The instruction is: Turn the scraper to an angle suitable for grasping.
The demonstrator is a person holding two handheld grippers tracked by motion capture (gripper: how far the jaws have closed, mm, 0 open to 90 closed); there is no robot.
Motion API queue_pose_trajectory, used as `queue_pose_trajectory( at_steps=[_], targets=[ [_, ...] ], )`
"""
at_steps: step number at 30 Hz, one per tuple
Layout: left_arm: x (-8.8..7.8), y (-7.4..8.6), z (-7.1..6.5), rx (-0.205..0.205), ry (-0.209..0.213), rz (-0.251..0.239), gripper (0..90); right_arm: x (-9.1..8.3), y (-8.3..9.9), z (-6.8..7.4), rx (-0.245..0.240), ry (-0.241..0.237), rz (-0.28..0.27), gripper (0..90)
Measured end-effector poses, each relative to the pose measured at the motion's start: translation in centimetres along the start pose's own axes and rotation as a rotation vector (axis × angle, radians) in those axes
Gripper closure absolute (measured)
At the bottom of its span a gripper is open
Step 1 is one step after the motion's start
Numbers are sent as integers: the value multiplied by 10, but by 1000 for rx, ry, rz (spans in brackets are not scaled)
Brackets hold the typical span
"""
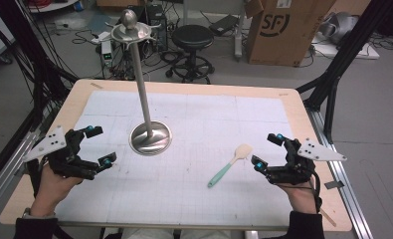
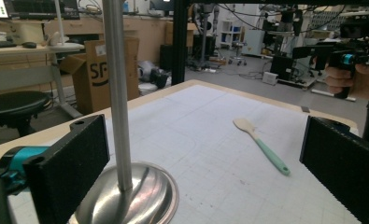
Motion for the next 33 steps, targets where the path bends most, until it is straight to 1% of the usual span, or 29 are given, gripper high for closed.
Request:
queue_pose_trajectory(
  at_steps=[1,3,5,10,11,13,14,15,16,17,18,19,20,21,22,23,24,25,26,27,28,29,30,31,33],
  targets=[
    [1,1,0,6,-5,2,20,0,1,0,10,0,2,53],
    [2,2,-1,22,-12,9,20,1,2,-1,11,10,4,53],
    [2,3,-1,18,-11,11,20,1,3,-1,18,12,9,53],
    [1,3,1,12,-26,-6,20,2,4,-2,23,16,13,53],
    [1,3,1,9,-24,-6,20,3,6,-3,23,32,27,54],
    [1,5,1,9,-25,-1,20,5,8,-4,41,39,43,62],
    [1,5,1,9,-25,-1,20,6,9,-5,46,38,56,116],
    [2,5,0,10,-23,2,20,6,9,-5,46,38,56,116],
    [2,6,0,13,-20,2,20,7,10,-5,44,27,60,204],
    [2,7,-1,14,-21,1,20,9,13,-6,36,14,72,242],
    [2,8,-2,16,-18,1,20,9,13,-6,36,14,72,242],
    [2,8,-2,17,-20,1,20,13,17,-7,52,13,103,327],
    [1,9,-3,18,-20,4,20,13,17,-7,52,13,103,327],
    [1,10,-3,21,-21,7,20,17,19,-7,49,6,128,421],
    [0,10,-4,19,-20,11,20,17,19,-7,49,6,128,421],
    [0,11,-4,17,-20,12,20,22,23,-8,56,2,152,504],
    [-1,11,-5,19,-22,12,20,22,23,-8,56,2,152,504],
    [-1,12,-4,21,-25,14,20,24,24,-9,67,2,172,545],
    [-2,12,-4,23,-31,20,20,29,29,-11,115,4,220,663],
    [-3,13,-4,25,-39,24,20,29,29,-11,115,4,220,663],
    [-4,13,-3,28,-45,25,20,33,34,-13,135,-3,257,752],
    [-5,14,-3,31,-48,27,20,36,36,-13,144,0,273,791],
    [-6,14,-3,30,-51,30,20,36,36,-13,144,0,273,791],
    [-7,14,-2,28,-57,30,20,41,40,-14,142,0,301,859],
    [-9,15,-2,27,-62,33,20,43,42,-14,134,2,312,875]
  ],
)
Point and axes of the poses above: each handheld gripper's, and its own axes: x roughly forward along the jaws, y roughly out of its underside, z roughly to its left, the point moved 3 cm from there along x, roughly forward along the jaws, and after that the axes turned 3 degrees about -z, right-handed, at the moved point
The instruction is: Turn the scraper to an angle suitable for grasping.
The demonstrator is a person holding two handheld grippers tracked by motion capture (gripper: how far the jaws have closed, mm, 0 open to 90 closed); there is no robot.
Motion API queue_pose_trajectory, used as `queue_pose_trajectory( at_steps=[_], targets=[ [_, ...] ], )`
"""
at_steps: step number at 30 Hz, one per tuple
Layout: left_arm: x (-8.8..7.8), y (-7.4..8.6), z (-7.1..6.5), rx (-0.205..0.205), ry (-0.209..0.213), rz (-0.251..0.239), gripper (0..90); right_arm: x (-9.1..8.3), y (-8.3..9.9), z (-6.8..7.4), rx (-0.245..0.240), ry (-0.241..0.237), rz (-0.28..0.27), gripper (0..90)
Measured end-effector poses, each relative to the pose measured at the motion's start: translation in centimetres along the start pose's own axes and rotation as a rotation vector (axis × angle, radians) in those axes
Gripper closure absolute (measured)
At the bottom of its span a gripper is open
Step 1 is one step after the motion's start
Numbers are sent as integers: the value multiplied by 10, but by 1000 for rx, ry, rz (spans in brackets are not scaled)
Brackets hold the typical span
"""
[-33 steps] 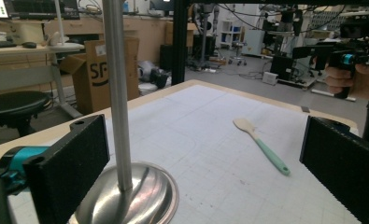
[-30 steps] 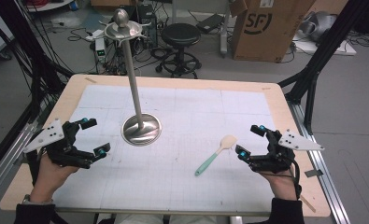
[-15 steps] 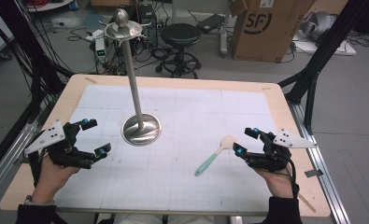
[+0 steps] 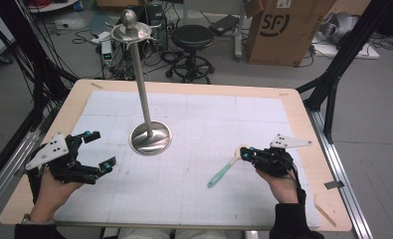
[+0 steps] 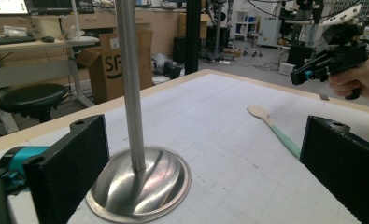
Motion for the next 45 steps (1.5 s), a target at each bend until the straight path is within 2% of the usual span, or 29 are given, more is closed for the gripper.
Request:
queue_pose_trajectory(
  at_steps=[4,5,6,9,13,15,16,17,18,21,26,29,36,45],
  targets=[
    [-3,2,1,-5,-9,3,20,21,5,-4,-2,19,77,892],
    [-4,2,1,-5,-15,5,20,21,5,-4,-2,19,77,892],
    [-5,3,1,0,-21,4,20,30,8,-5,9,32,120,894],
    [-8,5,1,-3,-30,1,20,39,12,-9,15,59,171,894],
    [-10,7,1,-10,-32,13,20,46,17,-17,19,91,207,895],
    [-11,9,1,-8,-30,23,20,47,18,-19,8,97,213,895],
    [-12,9,0,-10,-31,25,20,51,20,-20,-2,91,235,895],
    [-12,10,0,-9,-31,28,20,51,20,-20,-2,91,235,895],
    [-13,10,0,-11,-32,28,20,54,22,-21,-33,91,261,895],
    [-14,11,0,-14,-34,30,20,60,25,-24,-46,98,291,895],
    [-15,13,0,-16,-38,34,20,67,27,-29,-53,104,302,895],
    [-15,13,0,-11,-46,37,20,72,29,-32,-62,118,327,895],
    [-11,14,2,-17,-45,32,20,73,31,-33,-78,133,350,898],
    [7,15,2,-21,-7,40,20,55,37,-23,-56,160,389,898]
  ],
)
Point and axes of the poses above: each handheld gripper's, and its own axes: x roughly forward along the jaws, y roughly out of its underside, z roughly to its left, the point moved 3 cm from there along x, roughly forward along the jaws, and after that the axes turned 3 degrees about -z, right-handed, at the moved point
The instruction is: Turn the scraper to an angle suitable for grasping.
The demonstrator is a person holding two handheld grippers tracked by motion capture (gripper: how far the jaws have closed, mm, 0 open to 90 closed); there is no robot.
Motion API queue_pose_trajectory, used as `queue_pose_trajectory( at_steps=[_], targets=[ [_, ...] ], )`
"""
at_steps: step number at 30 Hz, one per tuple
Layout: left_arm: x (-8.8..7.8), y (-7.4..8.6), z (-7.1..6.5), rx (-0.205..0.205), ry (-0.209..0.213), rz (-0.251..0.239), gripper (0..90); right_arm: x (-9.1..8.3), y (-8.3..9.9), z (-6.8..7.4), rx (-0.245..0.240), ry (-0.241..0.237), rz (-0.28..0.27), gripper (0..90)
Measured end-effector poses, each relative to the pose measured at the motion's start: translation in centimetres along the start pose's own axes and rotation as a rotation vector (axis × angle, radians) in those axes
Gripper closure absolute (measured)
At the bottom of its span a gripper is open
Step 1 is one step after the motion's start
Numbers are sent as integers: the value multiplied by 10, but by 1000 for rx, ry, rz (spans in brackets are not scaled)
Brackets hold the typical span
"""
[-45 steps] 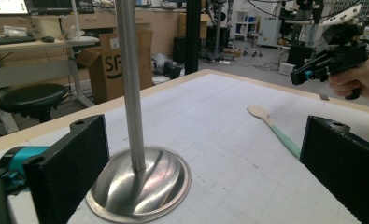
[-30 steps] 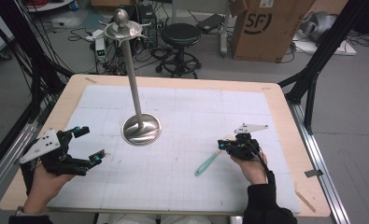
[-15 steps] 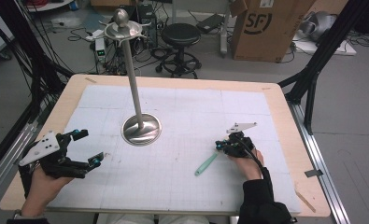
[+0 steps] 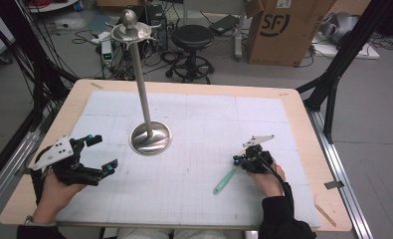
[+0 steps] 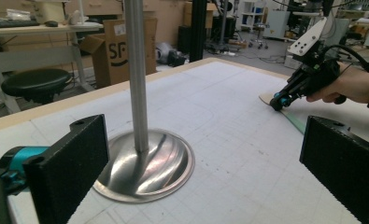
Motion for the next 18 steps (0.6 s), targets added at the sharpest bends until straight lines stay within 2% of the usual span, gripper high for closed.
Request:
queue_pose_trajectory(
  at_steps=[2,3,12,14,16,18],
  targets=[
    [4,0,0,-1,5,4,20,-2,2,1,6,-5,-4,899],
    [6,0,0,-2,7,4,20,-5,7,0,28,-17,-19,898],
    [18,-1,0,-3,16,9,20,-20,22,2,49,-13,-18,898],
    [19,-2,-1,-2,18,11,20,-23,25,2,32,-12,-27,898],
    [20,-2,-1,0,19,12,20,-27,27,6,-22,9,-34,898],
    [20,-2,-1,0,20,9,20,-34,30,9,-21,-10,-49,898]
  ],
)
Point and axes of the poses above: each handheld gripper's, and its own axes: x roughly forward along the jaws, y roughly out of its underside, z roughly to its left, the point moved 3 cm from there along x, roughly forward along the jaws, and after that the axes turned 3 degrees about -z, right-handed, at the moved point
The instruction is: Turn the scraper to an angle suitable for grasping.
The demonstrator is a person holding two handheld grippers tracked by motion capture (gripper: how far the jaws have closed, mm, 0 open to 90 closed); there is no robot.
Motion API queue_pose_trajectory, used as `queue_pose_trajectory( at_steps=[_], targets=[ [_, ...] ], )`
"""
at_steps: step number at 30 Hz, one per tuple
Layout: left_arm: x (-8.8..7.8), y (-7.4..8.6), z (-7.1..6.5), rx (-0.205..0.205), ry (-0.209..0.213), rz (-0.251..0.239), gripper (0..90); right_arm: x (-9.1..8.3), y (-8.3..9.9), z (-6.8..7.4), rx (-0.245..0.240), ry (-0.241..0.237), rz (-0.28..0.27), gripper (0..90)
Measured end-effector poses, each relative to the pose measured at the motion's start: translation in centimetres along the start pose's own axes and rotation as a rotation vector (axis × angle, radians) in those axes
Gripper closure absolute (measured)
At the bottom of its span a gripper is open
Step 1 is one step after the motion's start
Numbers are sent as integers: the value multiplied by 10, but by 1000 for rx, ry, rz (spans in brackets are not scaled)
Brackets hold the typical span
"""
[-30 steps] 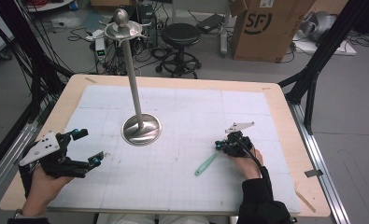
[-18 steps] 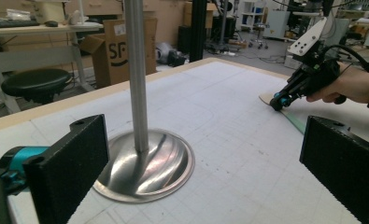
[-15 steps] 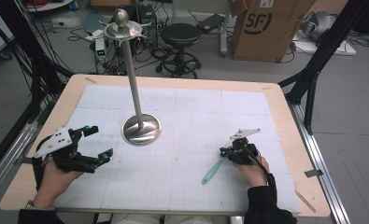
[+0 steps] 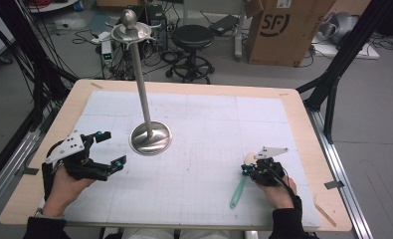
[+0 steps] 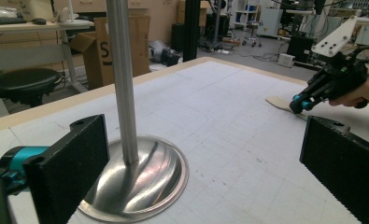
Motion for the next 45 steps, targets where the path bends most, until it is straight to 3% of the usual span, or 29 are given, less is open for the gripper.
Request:
queue_pose_trajectory(
  at_steps=[4,7,9,16,19,25,30,37,39,45],
  targets=[
    [-2,-1,1,-4,-6,-8,20,-11,9,6,13,-22,-15,897],
    [-4,-2,2,-11,-11,-17,20,-20,20,9,32,-32,3,896],
    [-4,-2,2,-9,-12,-16,20,-25,27,12,70,-66,0,896],
    [-4,-2,1,-5,-4,-12,20,-23,31,24,22,-111,24,895],
    [-4,-2,0,-12,6,-24,20,-19,29,30,15,-151,24,894],
    [-5,-3,0,-13,1,-18,20,-10,22,37,-5,-149,23,894],
    [-10,-3,-2,-7,-5,-18,20,8,5,46,-30,-131,27,894],
    [-21,2,1,-18,-36,-7,20,28,-15,50,-46,-118,34,894],
    [-25,0,1,-34,-36,-19,20,35,-20,50,-49,-112,31,894],
    [-40,-7,-5,-24,-55,-38,20,51,-34,45,-48,-84,12,896]
  ],
)
Point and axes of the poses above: each handheld gripper's, and its own axes: x roughly forward along the jaws, y roughly out of its underside, z roughly to its left, the point moved 3 cm from there along x, roughly forward along the jaws, and after that the axes turned 3 degrees about -z, right-handed, at the moved point
